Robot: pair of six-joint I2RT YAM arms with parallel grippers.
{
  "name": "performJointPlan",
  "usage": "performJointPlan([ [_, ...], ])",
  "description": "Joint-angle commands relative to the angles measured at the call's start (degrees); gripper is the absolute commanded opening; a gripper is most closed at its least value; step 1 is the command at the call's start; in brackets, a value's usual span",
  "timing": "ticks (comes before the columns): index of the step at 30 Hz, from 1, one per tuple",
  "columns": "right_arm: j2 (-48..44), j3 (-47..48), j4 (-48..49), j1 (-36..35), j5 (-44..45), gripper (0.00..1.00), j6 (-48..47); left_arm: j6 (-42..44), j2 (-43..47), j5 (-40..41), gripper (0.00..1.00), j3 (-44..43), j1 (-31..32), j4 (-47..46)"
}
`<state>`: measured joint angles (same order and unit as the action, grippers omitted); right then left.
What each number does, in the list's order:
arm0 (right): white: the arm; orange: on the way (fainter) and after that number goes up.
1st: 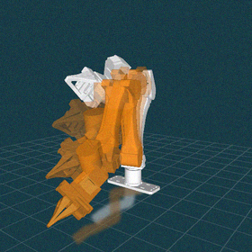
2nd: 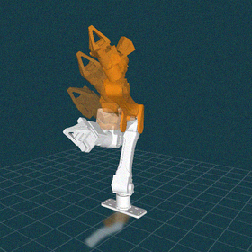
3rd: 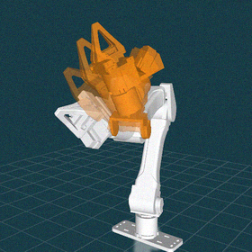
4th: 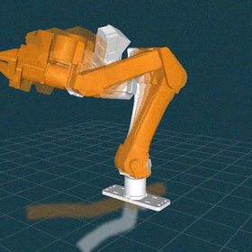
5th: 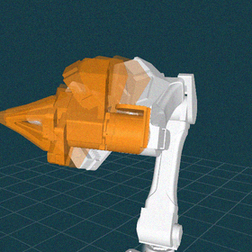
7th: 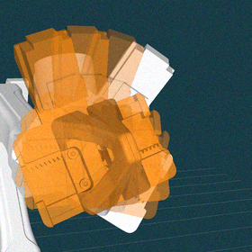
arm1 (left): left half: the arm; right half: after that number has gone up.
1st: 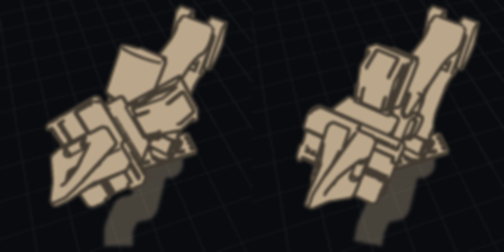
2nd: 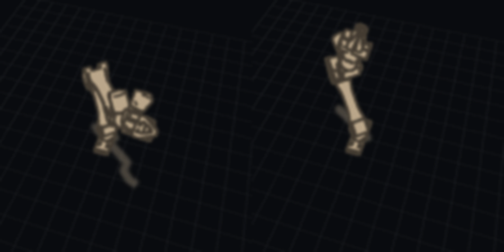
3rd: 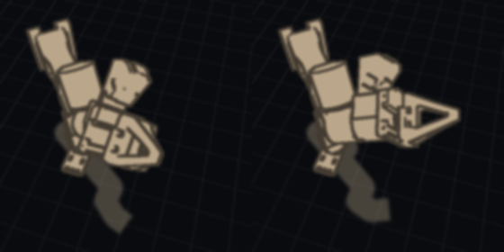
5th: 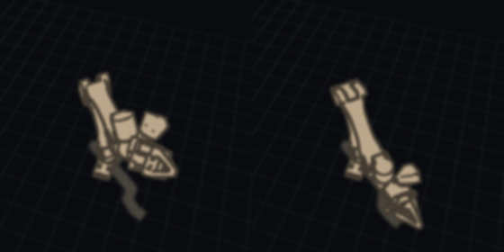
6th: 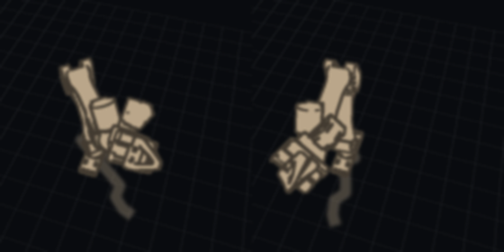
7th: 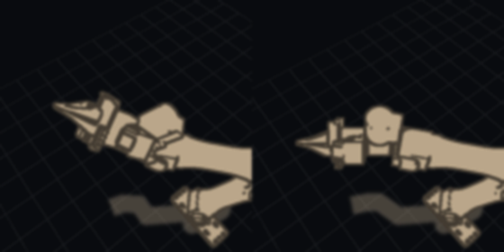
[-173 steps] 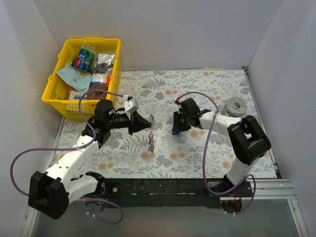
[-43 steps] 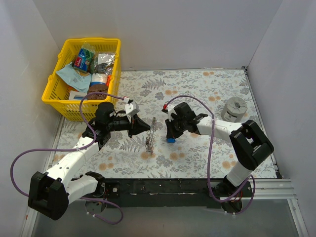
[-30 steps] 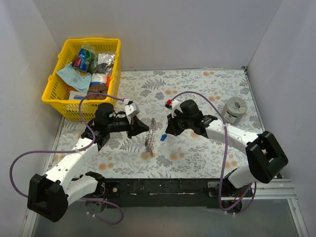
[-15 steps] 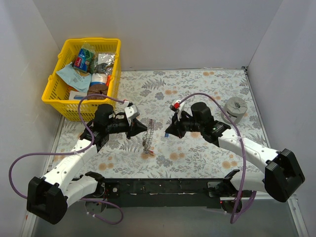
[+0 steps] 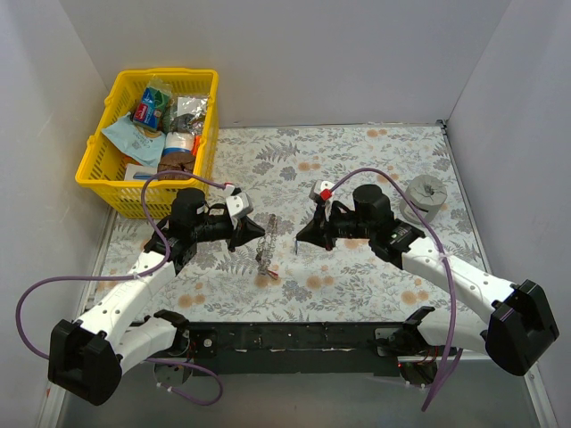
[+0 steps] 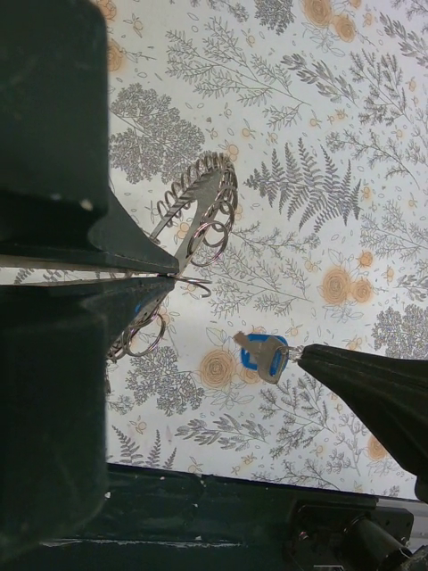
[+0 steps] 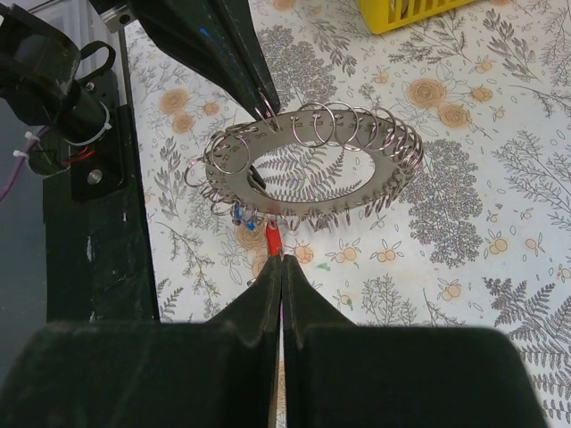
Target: Put the keys on the keyring
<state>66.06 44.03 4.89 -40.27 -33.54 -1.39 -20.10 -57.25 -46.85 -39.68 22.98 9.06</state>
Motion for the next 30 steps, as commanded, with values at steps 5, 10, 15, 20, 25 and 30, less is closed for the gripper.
performJointPlan([
  [5,0.73,4.31,2.14,-0.25,-3.28,0.01,-0.46,2.26,2.15,-4.3,0.0,-1.01,-0.31,-2.11],
  [10,2.48,5.53,3.56,-0.42,-3.11,0.01,0.86,1.73,1.27,-5.09,0.0,-1.1,-0.31,-3.0],
  [15,4.16,8.08,3.91,-1.65,-2.33,0.01,0.86,1.82,1.01,-5.36,0.0,-0.49,-0.31,-3.52],
  [20,6.27,10.28,2.5,-3.58,-1.88,0.01,-0.19,1.73,0.83,-5.53,0.0,0.04,-0.31,-4.05],
  [25,7.15,11.78,1.27,-5.25,-1.27,0.01,-1.16,1.9,0.3,-5.88,0.0,0.13,-0.31,-4.14],
  [30,8.03,13.27,0.13,-6.05,-0.65,0.01,-1.6,2.08,0.04,-6.15,0.0,0.31,-0.31,-4.14],
])
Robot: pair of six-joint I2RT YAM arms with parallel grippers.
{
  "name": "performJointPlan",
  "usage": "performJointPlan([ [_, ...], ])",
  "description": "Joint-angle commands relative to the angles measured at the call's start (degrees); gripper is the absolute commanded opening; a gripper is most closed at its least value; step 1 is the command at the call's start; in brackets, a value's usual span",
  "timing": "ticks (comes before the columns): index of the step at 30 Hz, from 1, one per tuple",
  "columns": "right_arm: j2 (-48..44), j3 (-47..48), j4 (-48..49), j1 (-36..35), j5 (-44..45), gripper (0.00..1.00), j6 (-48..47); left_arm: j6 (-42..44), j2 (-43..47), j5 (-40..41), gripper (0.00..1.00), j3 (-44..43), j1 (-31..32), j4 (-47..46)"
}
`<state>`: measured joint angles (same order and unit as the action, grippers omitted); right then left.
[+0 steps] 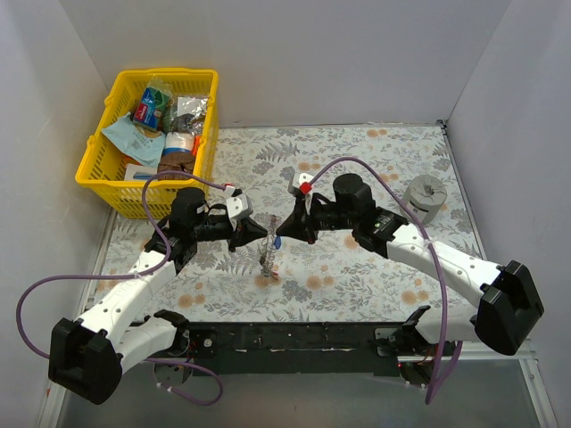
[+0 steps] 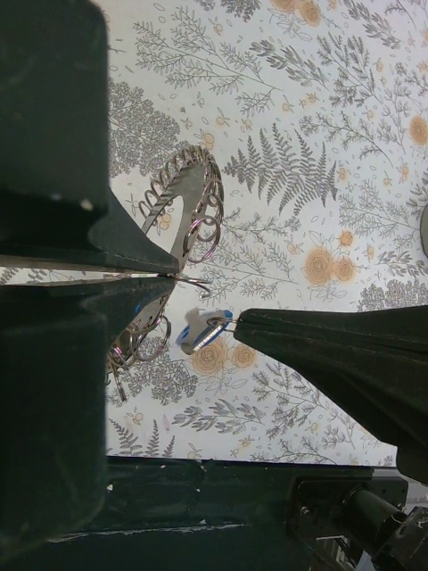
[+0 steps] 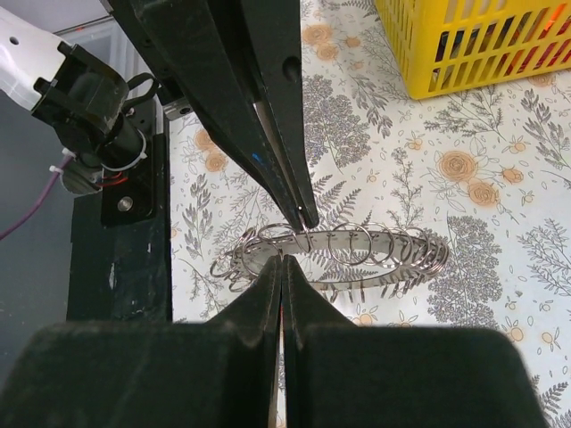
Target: Put the keys on the keyring
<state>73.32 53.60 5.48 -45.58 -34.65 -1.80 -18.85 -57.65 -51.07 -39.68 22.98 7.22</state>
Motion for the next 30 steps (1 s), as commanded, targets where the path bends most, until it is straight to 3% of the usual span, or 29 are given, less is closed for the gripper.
performJointPlan([
  [1,1.12,3.96,-0.38,-1.0,0.46,0.01,-1.27,1.01,0.43,-2.54,0.0,0.31,-0.31,-2.3],
  [30,4.64,6.25,-2.05,-1.97,3.89,0.01,-0.66,1.1,0.78,-2.9,0.0,1.19,-0.31,-2.57],
])
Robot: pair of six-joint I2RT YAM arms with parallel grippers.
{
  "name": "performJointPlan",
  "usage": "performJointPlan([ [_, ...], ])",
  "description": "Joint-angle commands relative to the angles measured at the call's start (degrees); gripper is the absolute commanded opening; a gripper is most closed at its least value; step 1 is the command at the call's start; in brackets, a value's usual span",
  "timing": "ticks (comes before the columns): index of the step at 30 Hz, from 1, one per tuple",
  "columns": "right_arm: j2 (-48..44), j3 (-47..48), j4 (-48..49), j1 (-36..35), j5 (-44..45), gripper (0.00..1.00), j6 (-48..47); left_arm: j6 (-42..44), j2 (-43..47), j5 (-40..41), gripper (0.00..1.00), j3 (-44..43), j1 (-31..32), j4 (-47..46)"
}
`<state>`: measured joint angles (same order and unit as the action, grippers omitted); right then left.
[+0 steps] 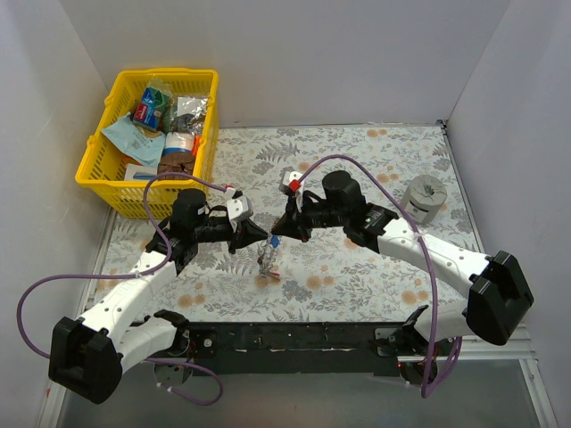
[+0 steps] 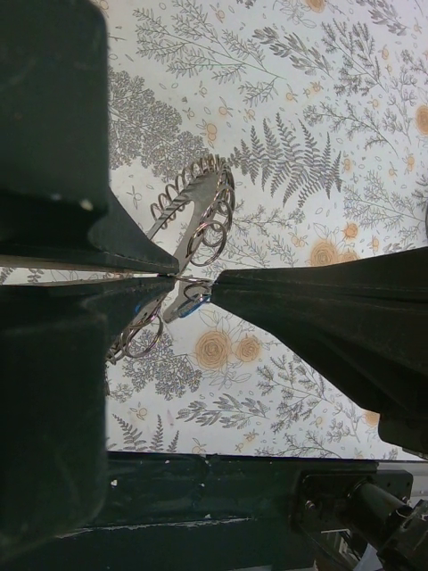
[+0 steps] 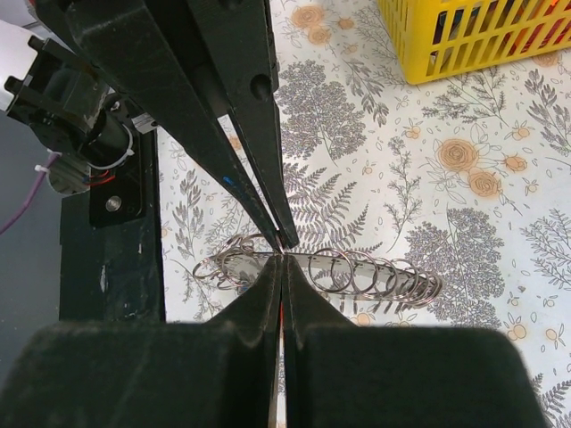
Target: Put the keys on the keyring
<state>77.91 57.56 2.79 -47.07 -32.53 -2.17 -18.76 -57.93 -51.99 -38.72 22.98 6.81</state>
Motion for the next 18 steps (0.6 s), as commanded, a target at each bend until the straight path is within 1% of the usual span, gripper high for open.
performJointPlan([
  [1,0.05,2.03,0.81,-0.39,1.95,0.01,-0.03,1.01,1.15,-1.98,0.0,0.31,-0.31,-2.15],
  [8,0.49,1.85,0.03,-0.3,5.02,0.01,0.94,1.71,2.03,-2.59,0.0,1.01,-0.31,-2.33],
  [18,0.49,1.15,0.2,-0.3,4.76,0.01,1.38,1.71,3.26,-3.12,0.0,1.63,-0.31,-3.2],
])
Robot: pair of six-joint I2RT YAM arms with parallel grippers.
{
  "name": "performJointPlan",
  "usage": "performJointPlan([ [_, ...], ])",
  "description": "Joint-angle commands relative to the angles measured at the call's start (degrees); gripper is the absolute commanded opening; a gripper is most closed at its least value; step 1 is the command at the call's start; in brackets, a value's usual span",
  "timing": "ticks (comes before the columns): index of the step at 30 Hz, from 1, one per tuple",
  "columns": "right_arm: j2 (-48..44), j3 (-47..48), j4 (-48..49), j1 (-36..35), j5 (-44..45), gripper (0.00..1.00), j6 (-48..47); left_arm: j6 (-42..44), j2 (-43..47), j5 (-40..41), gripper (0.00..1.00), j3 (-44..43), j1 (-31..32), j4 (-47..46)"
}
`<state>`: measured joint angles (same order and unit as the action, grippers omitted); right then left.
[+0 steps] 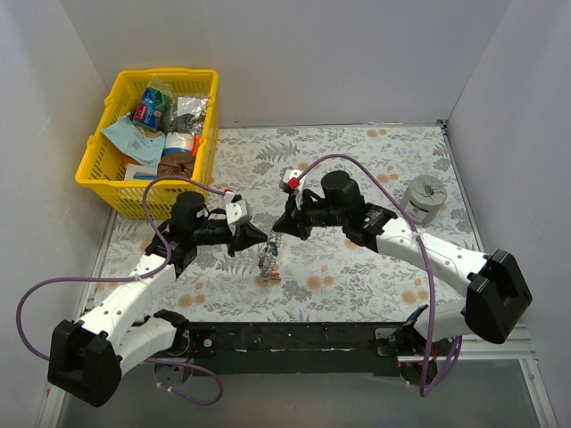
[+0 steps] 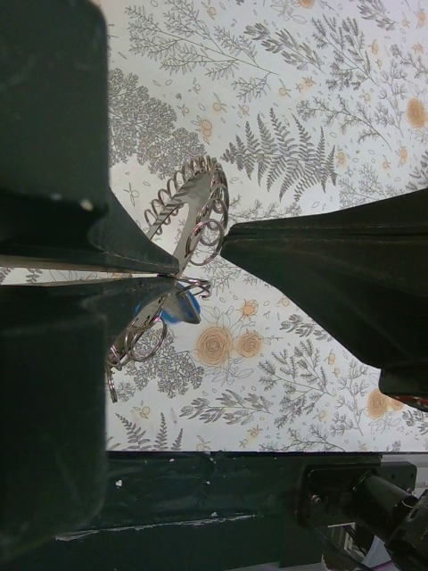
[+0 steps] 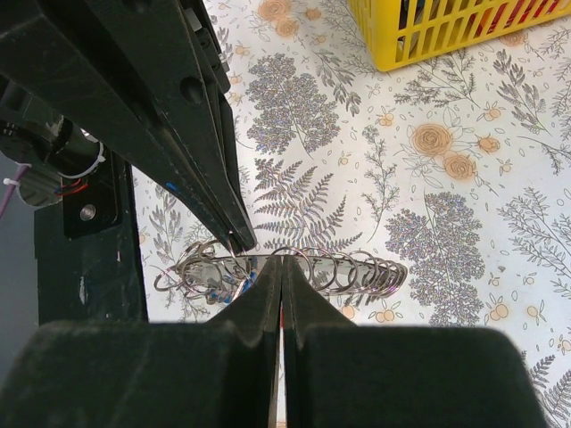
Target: Put the keys on the keyring
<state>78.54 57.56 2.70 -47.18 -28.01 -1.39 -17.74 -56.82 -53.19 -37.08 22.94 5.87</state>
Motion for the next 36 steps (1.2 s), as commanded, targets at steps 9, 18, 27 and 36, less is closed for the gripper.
performJointPlan([
  [9,-2.43,-0.69,0.82,-0.11,2.26,0.01,0.95,0.95,2.5,-1.83,0.0,0.08,-0.26,-2.35],
  [18,-7.35,-5.96,2.84,0.6,-2.13,0.52,0.16,0.86,2.41,-2.1,0.0,0.08,-0.35,-2.53],
  [27,-9.72,-8.69,5.65,1.56,-5.47,0.64,-1.42,1.3,3.12,-2.71,0.0,0.34,-0.26,-2.79],
  [36,-9.46,-8.52,8.11,2.18,-10.57,0.64,-4.84,2.7,4.34,-5.34,0.0,1.04,-0.26,-3.41],
])
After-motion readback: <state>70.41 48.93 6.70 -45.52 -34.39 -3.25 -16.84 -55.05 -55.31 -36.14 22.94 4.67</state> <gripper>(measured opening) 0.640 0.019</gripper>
